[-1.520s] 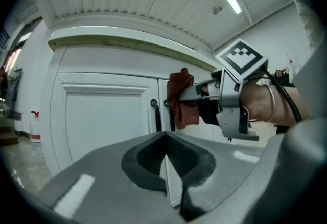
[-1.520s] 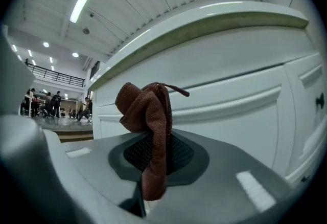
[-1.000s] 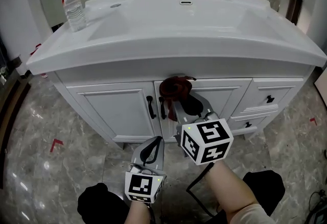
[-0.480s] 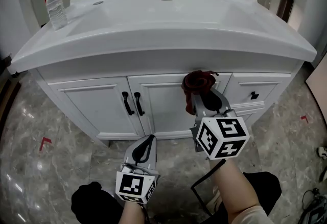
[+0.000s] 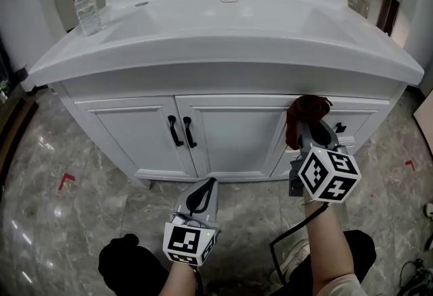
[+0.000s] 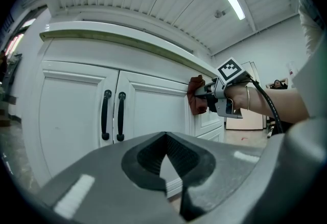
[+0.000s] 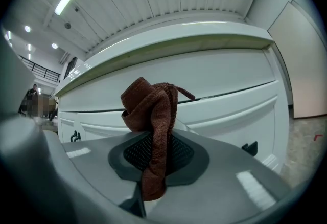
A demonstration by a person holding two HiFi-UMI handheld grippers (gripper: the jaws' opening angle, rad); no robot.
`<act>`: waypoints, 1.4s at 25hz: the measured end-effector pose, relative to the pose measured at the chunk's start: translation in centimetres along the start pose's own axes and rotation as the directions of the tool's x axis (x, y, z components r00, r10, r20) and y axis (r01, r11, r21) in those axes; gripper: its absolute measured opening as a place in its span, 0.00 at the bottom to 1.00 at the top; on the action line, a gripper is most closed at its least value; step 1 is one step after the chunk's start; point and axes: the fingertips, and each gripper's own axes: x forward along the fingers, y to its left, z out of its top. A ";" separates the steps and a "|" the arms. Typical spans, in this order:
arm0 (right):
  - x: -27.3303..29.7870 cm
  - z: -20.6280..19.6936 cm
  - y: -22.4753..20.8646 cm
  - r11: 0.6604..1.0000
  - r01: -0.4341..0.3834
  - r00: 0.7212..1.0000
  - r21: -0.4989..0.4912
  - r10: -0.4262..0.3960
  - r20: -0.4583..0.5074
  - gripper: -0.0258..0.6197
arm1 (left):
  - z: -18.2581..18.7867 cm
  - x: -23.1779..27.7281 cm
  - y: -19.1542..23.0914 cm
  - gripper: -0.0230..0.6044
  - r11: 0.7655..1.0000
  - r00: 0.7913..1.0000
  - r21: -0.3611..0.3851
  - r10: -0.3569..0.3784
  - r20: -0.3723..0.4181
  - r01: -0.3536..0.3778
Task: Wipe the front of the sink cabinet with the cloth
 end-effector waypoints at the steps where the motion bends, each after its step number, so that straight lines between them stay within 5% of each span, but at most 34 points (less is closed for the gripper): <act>1: -0.2 -0.2 0.0 1.000 -0.002 1.000 0.023 0.002 -0.004 0.16 | 0.0 -0.2 0.0 0.04 1.000 1.000 0.003 0.004 0.001 -0.004; 6: -0.1 -2.7 3.5 0.997 -0.068 0.997 0.022 0.069 -0.038 0.16 | 0.2 -1.2 1.1 0.04 0.999 0.999 0.002 0.032 0.005 -0.032; 14: 2.9 -8.8 16.3 0.957 -0.286 0.952 -0.038 0.280 -0.126 0.16 | 0.3 -2.4 3.6 0.04 0.997 0.997 -0.014 0.074 0.006 -0.073; 19: 4.5 -10.4 20.4 0.947 -0.321 0.939 -0.026 0.315 -0.141 0.16 | 0.5 -3.4 5.3 0.04 0.993 0.994 -0.036 0.110 0.018 -0.109; 25: 5.4 -11.7 19.9 0.958 -0.285 0.948 -0.021 0.278 -0.156 0.16 | 0.2 -3.7 5.8 0.04 0.993 0.994 -0.051 0.110 0.009 -0.109; 35: 4.2 -11.6 12.2 0.980 -0.188 0.969 -0.059 0.175 -0.177 0.16 | -0.7 -1.1 2.1 0.04 1.000 1.000 -0.007 0.023 -0.020 -0.023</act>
